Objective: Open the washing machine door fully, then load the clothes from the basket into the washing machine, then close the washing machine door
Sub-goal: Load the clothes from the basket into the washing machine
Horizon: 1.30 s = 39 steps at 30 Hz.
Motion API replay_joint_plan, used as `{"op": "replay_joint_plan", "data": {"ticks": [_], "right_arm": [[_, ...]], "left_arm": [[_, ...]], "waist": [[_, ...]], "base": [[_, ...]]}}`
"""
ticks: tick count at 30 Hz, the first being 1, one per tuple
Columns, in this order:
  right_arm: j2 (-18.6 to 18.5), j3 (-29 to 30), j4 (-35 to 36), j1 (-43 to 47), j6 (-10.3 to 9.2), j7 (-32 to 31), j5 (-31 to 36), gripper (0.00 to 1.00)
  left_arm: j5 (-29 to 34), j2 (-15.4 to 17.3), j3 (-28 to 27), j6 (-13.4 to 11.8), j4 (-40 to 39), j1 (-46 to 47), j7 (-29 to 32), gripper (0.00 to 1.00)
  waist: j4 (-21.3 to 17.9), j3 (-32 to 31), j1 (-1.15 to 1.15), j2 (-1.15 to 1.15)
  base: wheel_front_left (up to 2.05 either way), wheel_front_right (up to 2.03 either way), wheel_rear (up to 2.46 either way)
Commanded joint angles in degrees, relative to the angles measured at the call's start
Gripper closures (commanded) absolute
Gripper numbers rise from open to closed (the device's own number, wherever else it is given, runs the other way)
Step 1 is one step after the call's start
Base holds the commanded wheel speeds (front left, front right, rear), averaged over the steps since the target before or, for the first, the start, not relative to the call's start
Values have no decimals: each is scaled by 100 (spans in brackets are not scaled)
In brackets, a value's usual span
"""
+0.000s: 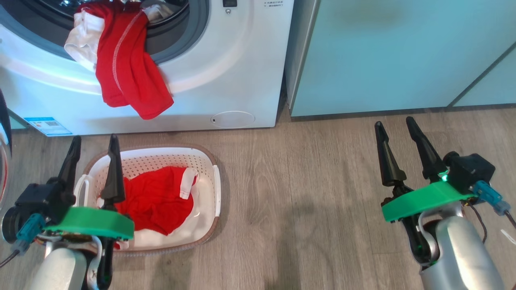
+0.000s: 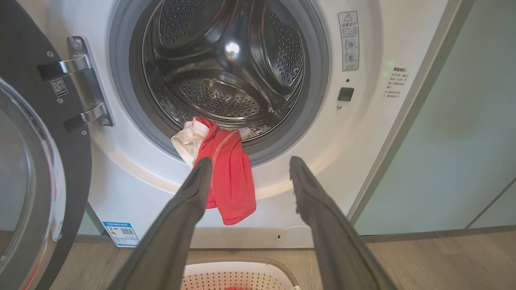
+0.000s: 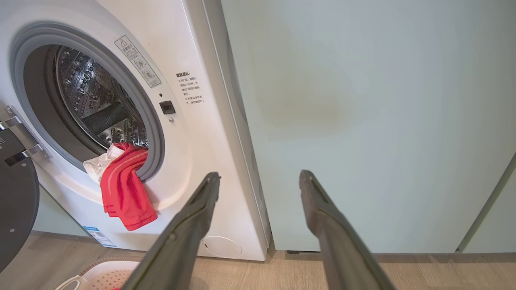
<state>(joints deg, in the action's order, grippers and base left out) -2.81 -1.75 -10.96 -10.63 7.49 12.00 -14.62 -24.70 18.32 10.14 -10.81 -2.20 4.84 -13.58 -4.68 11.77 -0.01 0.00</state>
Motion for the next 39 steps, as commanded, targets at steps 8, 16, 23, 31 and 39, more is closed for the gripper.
{"op": "replay_joint_plan", "data": {"ticks": [8, 16, 23, 31, 39], "right_arm": [[-7, -110, 272, -18, 0, -59, 1, 0], [-7, -112, 295, -18, 0, -57, -4, 0], [-7, -122, 312, -54, 0, -55, -12, 0], [-7, -164, 364, -131, 0, -28, -32, 0], [-7, -340, 555, -438, 0, 19, -83, 0]], "left_arm": [[-16, 98, -161, -46, -162, 179, 30, 0], [-39, 91, -134, -54, -161, 186, 28, 0], [-50, 116, -106, -62, -147, 233, 70, 0], [-71, 156, -87, -58, -107, 411, 152, 0], [-450, 221, -125, 325, 756, 1578, 518, 0]], "waist": [[8, -17, 1, 0], [-8, -3, 1, 0], [-12, 56, 1, 0], [-29, 275, 1, 0], [-186, 1071, 1, 0]], "base": [[0, 0, 0], [0, 0, 0], [0, 0, 0], [0, 0, 0], [0, 0, 0]]}}
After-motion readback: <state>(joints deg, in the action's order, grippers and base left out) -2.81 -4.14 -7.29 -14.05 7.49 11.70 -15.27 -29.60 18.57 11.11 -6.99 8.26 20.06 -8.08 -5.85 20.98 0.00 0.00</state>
